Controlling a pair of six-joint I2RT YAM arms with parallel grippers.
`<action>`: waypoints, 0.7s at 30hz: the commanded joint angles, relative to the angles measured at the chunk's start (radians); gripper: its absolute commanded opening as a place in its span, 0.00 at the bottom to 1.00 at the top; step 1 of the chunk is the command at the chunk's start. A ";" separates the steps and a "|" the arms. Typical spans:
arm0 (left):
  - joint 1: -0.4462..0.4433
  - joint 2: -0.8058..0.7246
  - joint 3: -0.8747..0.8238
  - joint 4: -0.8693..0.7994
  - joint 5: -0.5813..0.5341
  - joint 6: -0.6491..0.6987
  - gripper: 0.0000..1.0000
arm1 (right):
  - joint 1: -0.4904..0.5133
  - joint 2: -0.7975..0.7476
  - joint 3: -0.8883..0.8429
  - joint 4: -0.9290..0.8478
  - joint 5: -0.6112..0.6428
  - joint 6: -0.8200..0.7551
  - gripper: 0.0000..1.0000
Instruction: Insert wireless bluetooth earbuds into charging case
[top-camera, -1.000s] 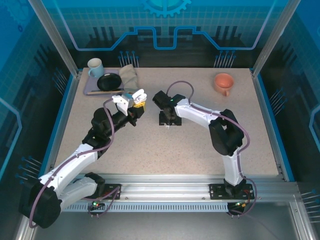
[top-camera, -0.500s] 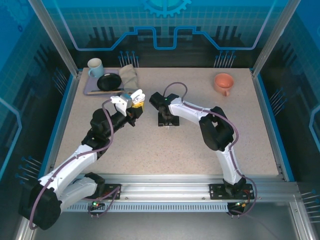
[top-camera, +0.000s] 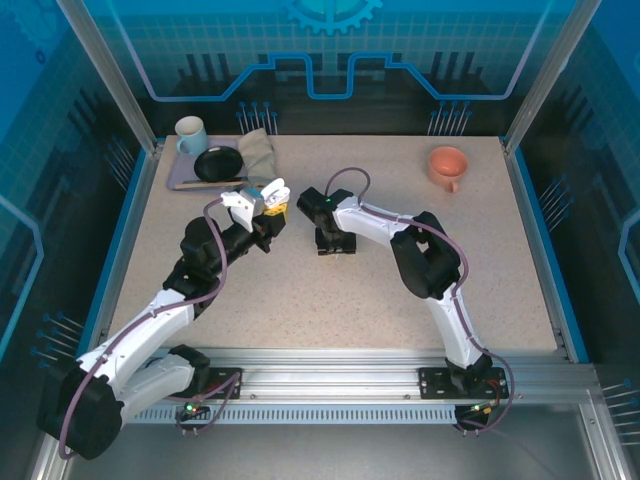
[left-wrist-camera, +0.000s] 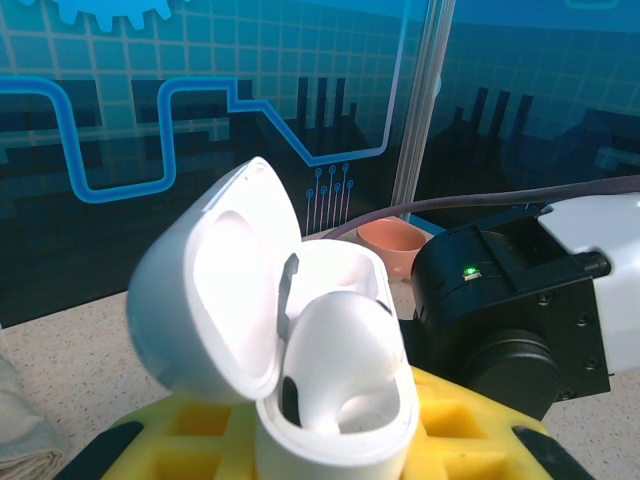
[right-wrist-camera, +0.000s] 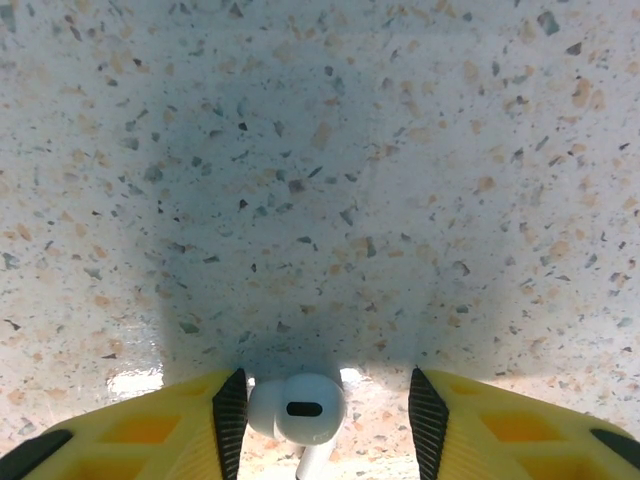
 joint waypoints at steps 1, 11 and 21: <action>0.011 -0.004 -0.009 0.049 -0.013 -0.022 0.00 | 0.000 0.033 0.026 -0.024 0.022 0.013 0.49; 0.012 0.001 -0.007 0.051 -0.012 -0.025 0.00 | -0.018 0.042 0.029 -0.005 -0.001 0.054 0.48; 0.012 0.007 -0.004 0.055 -0.015 -0.019 0.00 | -0.020 0.050 0.027 -0.022 0.009 0.055 0.42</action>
